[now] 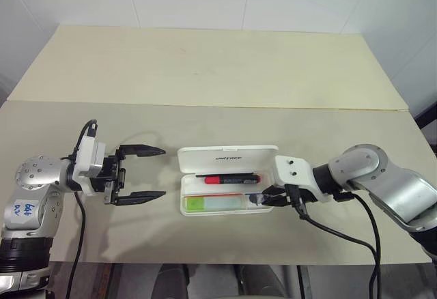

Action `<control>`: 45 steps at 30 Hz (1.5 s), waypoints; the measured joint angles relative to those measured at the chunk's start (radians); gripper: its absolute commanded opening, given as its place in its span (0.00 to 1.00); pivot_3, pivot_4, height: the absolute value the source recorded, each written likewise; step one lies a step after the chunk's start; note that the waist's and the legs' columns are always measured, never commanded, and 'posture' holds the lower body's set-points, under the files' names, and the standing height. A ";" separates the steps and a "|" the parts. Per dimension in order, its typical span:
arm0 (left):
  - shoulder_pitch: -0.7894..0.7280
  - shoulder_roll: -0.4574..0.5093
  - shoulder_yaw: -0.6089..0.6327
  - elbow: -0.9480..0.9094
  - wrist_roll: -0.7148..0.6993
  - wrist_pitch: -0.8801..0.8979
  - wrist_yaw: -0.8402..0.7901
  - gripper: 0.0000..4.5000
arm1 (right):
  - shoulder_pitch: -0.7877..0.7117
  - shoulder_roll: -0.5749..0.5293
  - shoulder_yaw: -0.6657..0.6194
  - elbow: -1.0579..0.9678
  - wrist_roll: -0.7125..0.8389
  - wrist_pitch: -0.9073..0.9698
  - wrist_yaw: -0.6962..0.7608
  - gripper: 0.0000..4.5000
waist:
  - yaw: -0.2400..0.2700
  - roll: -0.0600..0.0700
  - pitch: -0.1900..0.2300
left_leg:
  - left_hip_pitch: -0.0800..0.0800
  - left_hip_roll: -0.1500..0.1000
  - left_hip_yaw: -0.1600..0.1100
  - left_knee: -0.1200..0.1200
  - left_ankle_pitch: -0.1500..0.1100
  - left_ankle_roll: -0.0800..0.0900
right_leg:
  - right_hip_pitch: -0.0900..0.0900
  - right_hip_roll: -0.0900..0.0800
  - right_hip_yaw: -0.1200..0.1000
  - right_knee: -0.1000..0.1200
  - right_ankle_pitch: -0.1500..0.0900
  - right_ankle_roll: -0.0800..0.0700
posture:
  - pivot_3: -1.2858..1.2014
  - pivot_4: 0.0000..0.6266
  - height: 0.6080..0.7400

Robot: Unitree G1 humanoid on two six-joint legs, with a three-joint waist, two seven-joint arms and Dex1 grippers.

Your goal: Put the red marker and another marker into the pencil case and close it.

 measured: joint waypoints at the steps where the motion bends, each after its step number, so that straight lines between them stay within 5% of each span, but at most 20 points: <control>1: 0.000 0.000 0.000 0.000 0.000 0.000 0.002 1.00 | 0.000 0.000 0.000 0.003 -0.002 -0.004 0.003 0.07 | 0.000 0.000 0.000 | 0.000 0.000 0.000 0.000 0.000 0.000 | 0.000 0.000 0.000 0.000 0.000 0.000 | 0.52 0.24 1.00; 13: 0.004 0.000 0.000 -0.004 0.000 0.000 0.013 1.00 | 0.004 0.042 -0.005 0.007 0.002 -0.004 0.020 0.98 | 0.000 0.000 0.000 | 0.000 0.000 0.000 0.000 0.000 0.000 | 0.000 0.000 0.000 0.000 0.000 0.000 | 0.52 0.24 1.00; 25: -0.061 -0.013 -0.004 0.037 0.009 -0.026 0.036 1.00 | 0.131 0.128 -0.374 0.025 0.311 -0.031 0.079 0.99 | 0.010 0.000 0.000 | 0.000 0.000 -0.001 0.001 0.000 0.000 | 0.002 0.000 -0.001 0.000 0.000 0.000 | 0.52 0.24 1.00; 32: -0.156 -0.016 -0.012 0.141 0.027 -0.046 0.024 1.00 | 0.235 0.129 -0.488 0.090 0.368 -0.143 0.151 0.99 | 0.004 0.000 0.000 | 0.001 -0.001 -0.001 0.004 0.000 0.000 | 0.003 0.000 0.000 0.001 0.002 0.003 | 0.52 0.24 1.00; 36: -0.251 -0.015 -0.034 0.251 0.042 -0.063 -0.022 0.80 | 0.233 0.168 -0.528 0.134 0.400 -0.187 0.153 1.00 | 0.003 0.000 0.000 | 0.001 -0.001 -0.001 0.004 0.001 0.001 | 0.004 0.001 -0.001 0.001 0.002 0.003 | 0.52 0.24 1.00; 45: -0.539 -0.057 -0.094 0.638 0.150 -0.198 -0.120 0.13 | 0.242 0.228 -0.591 0.240 0.442 -0.288 0.188 1.00 | 0.007 0.000 0.000 | 0.000 -0.002 -0.001 0.004 0.001 0.001 | 0.003 0.001 0.000 0.001 0.002 0.003 | 0.52 0.24 1.00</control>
